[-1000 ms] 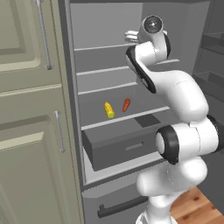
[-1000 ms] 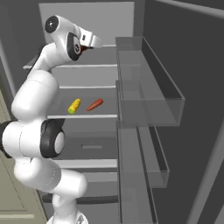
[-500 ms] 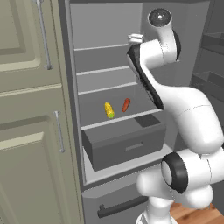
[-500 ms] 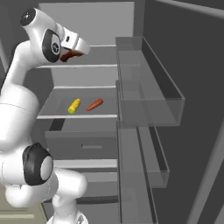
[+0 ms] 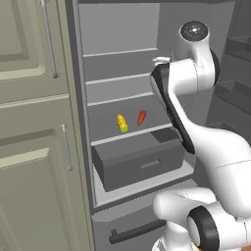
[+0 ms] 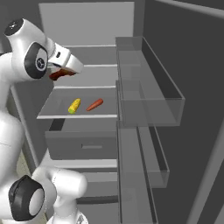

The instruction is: Gather the corn and carrot from the fridge and place them on a tray on the dining counter. Then gather the chicken drumstick and steak from the fridge and place them on the other tray.

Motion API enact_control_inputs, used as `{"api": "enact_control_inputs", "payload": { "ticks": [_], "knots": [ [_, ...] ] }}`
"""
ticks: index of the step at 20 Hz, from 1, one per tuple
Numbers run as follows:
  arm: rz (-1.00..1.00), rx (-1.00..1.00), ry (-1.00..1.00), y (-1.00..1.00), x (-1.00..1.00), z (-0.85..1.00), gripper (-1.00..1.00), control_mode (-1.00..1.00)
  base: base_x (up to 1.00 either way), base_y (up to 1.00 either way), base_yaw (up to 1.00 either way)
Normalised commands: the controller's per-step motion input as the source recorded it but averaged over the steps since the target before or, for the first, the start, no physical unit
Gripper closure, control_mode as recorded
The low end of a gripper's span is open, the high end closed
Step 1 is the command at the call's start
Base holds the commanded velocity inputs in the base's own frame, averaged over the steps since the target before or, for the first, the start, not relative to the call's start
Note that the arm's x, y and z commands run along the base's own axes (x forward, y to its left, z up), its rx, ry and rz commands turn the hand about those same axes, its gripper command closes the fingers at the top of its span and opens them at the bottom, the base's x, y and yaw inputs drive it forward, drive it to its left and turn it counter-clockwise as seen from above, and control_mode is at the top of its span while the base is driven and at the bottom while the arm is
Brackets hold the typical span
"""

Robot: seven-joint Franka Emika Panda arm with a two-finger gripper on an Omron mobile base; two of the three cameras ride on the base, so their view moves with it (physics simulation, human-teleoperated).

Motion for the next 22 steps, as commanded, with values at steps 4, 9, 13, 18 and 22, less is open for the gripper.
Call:
{"api": "enact_control_inputs", "payload": {
  "ticks": [4, 9, 13, 18, 22],
  "knots": [
    [0.0, 0.19, 0.17, -0.24, -0.04, -0.69, 1.0, -1.0, 0.0, 0.0, 0.0],
    [0.0, 0.26, 0.18, -0.15, 0.01, -0.54, 1.0, -1.0, 0.0, 0.0, 0.0],
    [0.0, 0.14, 0.31, 0.0, 0.03, -0.4, 1.0, -1.0, 0.0, 0.0, 0.0],
    [0.0, 0.0, 0.16, 0.12, 0.0, -0.26, 1.0, -1.0, 0.0, 0.0, 0.0],
    [0.03, 0.0, 0.01, 0.1, 0.0, 0.0, 1.0, -1.0, 0.0, 0.0, 0.0]
  ]
}}
